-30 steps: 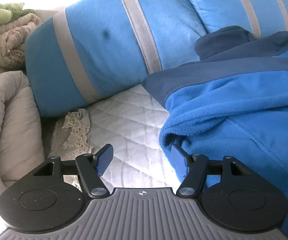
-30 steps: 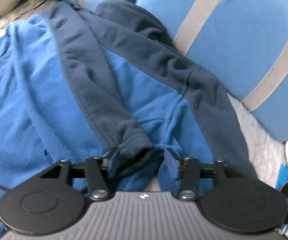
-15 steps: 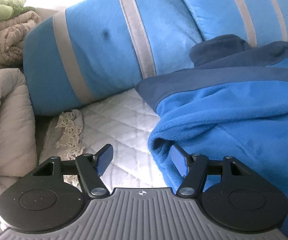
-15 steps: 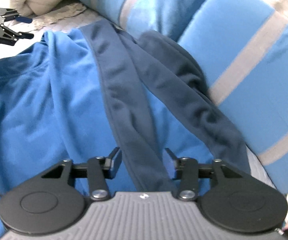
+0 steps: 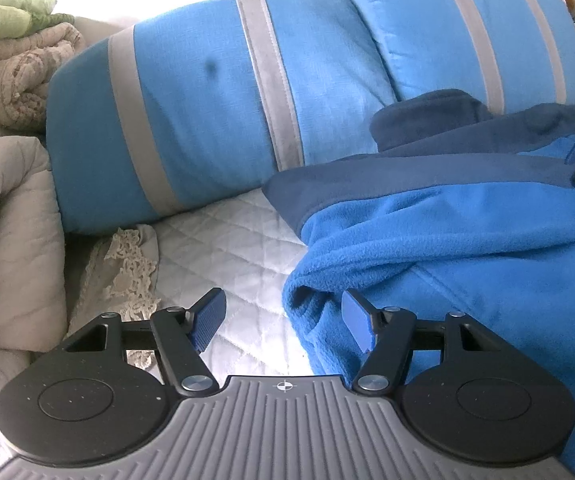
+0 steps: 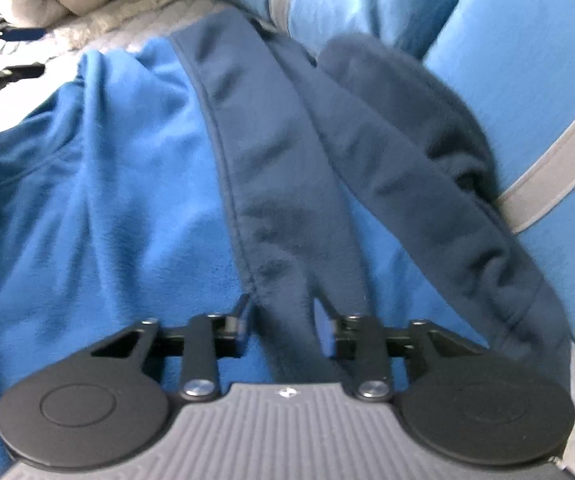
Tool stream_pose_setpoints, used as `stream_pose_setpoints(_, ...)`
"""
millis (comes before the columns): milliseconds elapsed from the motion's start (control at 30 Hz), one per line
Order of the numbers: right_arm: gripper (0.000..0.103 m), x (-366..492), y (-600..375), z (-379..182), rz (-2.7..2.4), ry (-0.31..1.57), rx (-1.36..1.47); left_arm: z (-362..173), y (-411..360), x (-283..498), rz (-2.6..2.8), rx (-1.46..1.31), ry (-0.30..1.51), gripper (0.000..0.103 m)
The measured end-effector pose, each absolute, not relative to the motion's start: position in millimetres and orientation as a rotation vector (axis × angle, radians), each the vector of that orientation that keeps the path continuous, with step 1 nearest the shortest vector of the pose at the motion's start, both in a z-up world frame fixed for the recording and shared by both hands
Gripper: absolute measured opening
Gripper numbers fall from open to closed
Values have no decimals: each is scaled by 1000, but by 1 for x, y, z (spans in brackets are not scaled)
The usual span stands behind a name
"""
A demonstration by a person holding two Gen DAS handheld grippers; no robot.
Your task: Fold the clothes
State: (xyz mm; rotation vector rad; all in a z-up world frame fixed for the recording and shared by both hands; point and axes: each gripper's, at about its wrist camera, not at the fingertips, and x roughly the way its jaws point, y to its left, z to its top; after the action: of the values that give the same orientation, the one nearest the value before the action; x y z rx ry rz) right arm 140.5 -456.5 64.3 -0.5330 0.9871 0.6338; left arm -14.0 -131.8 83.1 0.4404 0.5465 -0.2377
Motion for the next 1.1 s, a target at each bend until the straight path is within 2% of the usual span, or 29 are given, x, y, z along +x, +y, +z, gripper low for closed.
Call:
stream_pose_setpoints(33, 6, 143, -458, 62, 626, 1000, -527, 83, -131, -15, -239, 442, 546, 64)
stream_pose_setpoints(67, 5, 144, -460, 63, 622, 997, -516, 83, -131, -15, -241, 446, 544, 64)
stream_pose_setpoints(333, 4, 153, -477, 71, 562, 958, -466, 77, -128, -11, -231, 447, 557, 64)
stream_pose_setpoints(633, 4, 158, -471, 57, 531, 952, -530, 82, -132, -16, -253, 453, 545, 64)
stream_pose_setpoints(700, 7, 156, -468, 54, 522, 948, -558, 83, -132, -16, -255, 453, 543, 64)
stream_pose_setpoints(733, 25, 154, -466, 53, 507, 945, -580, 84, -132, -17, -256, 453, 542, 64)
stream_pose_setpoints(767, 29, 153, -465, 53, 494, 942, -602, 84, -132, -17, -256, 452, 541, 64)
stream_pose_setpoints(833, 31, 147, -463, 56, 484, 925, -637, 86, -131, -18, -256, 448, 538, 64)
stream_pose_setpoints(900, 37, 139, -464, 66, 486, 902, -656, 87, -131, -18, -258, 443, 535, 64)
stream_pose_setpoints(1100, 40, 99, -468, 95, 547, 824, -734, 90, -131, -20, -262, 423, 525, 64)
